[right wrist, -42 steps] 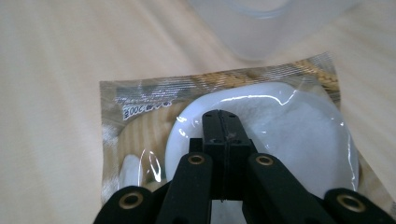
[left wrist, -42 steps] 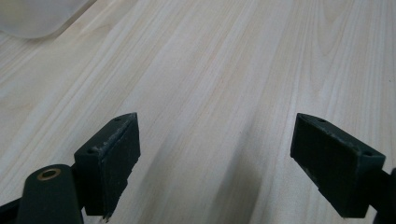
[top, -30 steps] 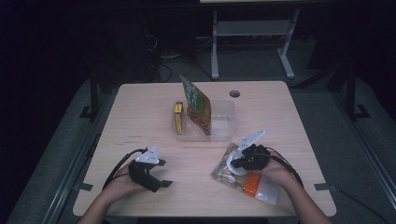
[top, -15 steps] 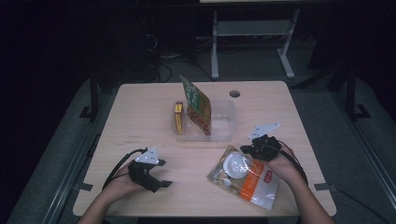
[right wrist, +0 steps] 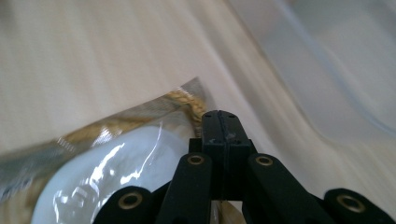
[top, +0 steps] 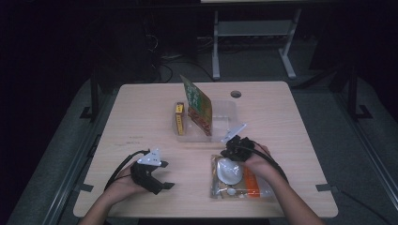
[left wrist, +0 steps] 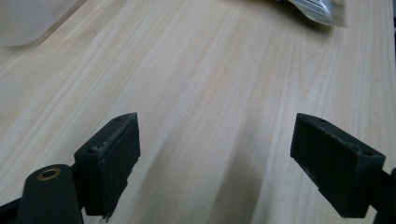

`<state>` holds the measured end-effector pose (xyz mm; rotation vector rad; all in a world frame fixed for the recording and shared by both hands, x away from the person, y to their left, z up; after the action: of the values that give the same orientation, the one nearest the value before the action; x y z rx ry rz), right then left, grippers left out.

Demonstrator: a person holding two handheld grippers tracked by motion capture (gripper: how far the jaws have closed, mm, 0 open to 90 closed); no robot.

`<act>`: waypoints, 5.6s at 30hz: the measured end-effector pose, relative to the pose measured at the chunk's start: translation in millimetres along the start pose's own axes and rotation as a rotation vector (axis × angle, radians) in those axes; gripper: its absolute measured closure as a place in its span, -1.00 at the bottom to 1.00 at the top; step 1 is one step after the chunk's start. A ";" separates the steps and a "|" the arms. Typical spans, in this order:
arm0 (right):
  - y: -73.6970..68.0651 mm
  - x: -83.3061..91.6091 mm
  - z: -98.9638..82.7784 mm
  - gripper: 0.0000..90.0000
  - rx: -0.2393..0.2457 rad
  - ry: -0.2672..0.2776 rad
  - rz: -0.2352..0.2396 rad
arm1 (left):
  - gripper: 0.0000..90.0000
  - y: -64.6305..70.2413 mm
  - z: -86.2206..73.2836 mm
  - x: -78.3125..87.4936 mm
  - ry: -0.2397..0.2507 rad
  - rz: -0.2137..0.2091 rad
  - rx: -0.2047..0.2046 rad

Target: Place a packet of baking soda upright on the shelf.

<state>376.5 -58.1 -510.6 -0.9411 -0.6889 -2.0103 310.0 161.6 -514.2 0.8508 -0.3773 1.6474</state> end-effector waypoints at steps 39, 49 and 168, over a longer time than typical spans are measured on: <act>53.0 78.8 -82.0 -0.02 -0.319 0.114 -0.077 | -0.45 25.7 95.9 -112.5 0.009 -0.159 0.038; 52.4 79.3 -78.1 -0.03 -0.316 0.129 -0.064 | 0.10 28.0 101.5 -122.1 0.015 -0.236 0.050; 87.2 184.8 41.1 1.00 -0.166 0.389 0.059 | -0.50 -12.0 28.6 9.0 0.098 0.027 0.018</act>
<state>389.1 -154.2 -326.1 -0.6245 -0.2815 -2.1381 330.2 152.3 -490.8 0.7779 -0.3067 1.7127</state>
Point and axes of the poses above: each handheld gripper's, and its own axes: x roughly backward along the jaws, z roughly out of its top, y roughly to its right, the point moved 9 cm from there along -x, roughly forward along the jaws, and after that the axes turned 8 degrees about -z, right-handed, at the moved point
